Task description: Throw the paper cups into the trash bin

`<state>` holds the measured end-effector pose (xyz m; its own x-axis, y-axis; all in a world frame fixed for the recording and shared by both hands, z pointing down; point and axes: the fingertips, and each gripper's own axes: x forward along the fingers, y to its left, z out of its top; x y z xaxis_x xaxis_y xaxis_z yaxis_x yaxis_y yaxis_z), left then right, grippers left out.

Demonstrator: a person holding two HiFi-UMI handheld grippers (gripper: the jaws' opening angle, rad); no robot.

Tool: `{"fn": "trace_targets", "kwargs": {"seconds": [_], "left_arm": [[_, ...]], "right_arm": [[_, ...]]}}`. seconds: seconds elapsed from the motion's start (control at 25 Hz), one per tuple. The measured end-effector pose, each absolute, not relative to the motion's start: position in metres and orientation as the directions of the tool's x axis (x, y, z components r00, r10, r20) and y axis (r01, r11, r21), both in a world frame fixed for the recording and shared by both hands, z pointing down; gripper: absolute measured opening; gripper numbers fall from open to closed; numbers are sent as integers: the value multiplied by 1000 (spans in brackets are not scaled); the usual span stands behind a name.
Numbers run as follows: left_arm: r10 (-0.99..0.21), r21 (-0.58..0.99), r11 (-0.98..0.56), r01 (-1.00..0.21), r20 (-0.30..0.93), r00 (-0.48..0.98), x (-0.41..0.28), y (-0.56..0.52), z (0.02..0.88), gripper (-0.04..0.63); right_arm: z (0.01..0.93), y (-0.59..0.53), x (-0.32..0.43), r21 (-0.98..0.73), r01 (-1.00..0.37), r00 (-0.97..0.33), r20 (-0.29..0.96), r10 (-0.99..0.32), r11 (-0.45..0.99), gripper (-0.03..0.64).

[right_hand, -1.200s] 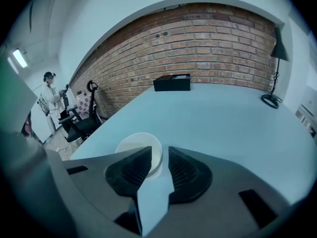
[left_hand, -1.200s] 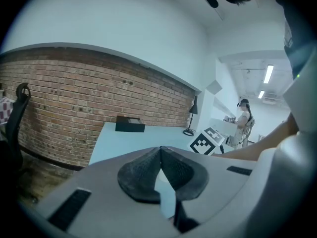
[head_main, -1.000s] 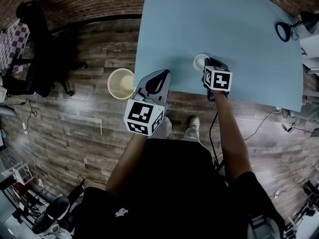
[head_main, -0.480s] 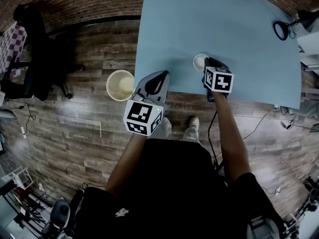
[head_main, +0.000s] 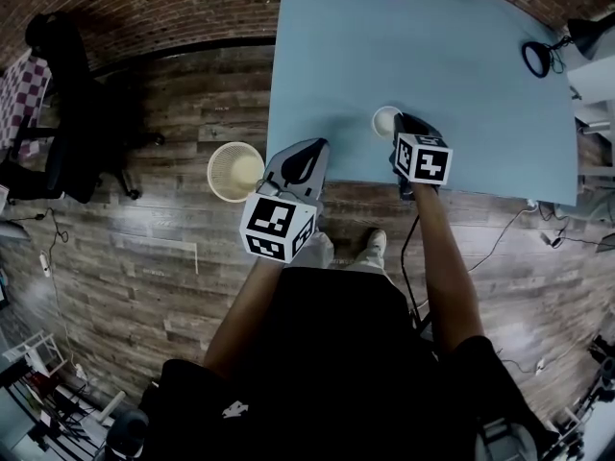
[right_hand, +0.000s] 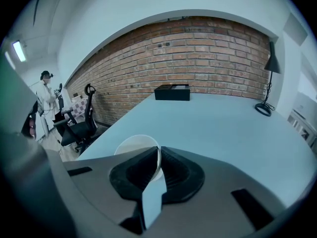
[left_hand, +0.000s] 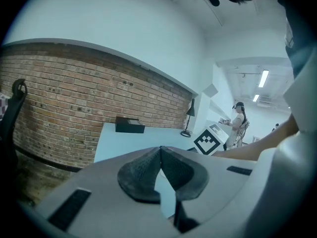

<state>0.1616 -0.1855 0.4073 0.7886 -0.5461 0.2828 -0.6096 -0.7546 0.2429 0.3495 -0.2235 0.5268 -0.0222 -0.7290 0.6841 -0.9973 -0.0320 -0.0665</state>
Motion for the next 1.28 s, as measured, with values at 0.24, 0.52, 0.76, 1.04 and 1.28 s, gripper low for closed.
{"fn": "trace_targets", "kwargs": {"seconds": [0.24, 0.52, 0.76, 1.04, 1.28], "left_arm": [[-569, 231, -746, -624, 264, 779, 137, -187, 401, 8], [-611, 189, -729, -658, 256, 749, 109, -181, 400, 8], [-672, 201, -664, -720, 264, 692, 78, -182, 398, 8], [-734, 194, -592, -782, 271, 622, 54, -188, 396, 8], [-764, 185, -556, -810, 270, 586, 47, -203, 394, 8]], "right_arm": [[510, -225, 324, -54, -999, -32, 657, -753, -5, 26], [492, -224, 284, -88, -995, -98, 608, -788, 55, 26], [480, -231, 242, -109, -982, -190, 587, -787, 156, 26], [449, -256, 191, -130, -944, -324, 524, -788, 302, 26], [433, -280, 161, -135, -906, -412, 489, -768, 400, 26]]}}
